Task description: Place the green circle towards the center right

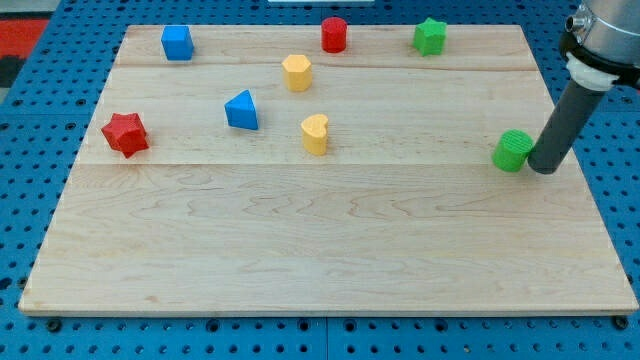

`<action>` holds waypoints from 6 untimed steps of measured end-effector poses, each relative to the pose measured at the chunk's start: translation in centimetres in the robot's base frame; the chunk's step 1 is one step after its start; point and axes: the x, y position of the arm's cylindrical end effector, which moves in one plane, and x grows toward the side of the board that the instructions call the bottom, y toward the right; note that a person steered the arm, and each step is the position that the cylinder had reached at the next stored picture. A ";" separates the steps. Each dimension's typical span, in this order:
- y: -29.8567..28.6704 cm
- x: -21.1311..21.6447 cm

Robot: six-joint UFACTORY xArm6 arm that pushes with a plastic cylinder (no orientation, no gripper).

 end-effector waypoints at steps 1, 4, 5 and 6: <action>-2.4 -2.1; -3.7 -3.2; -3.8 -3.2; -3.8 -3.2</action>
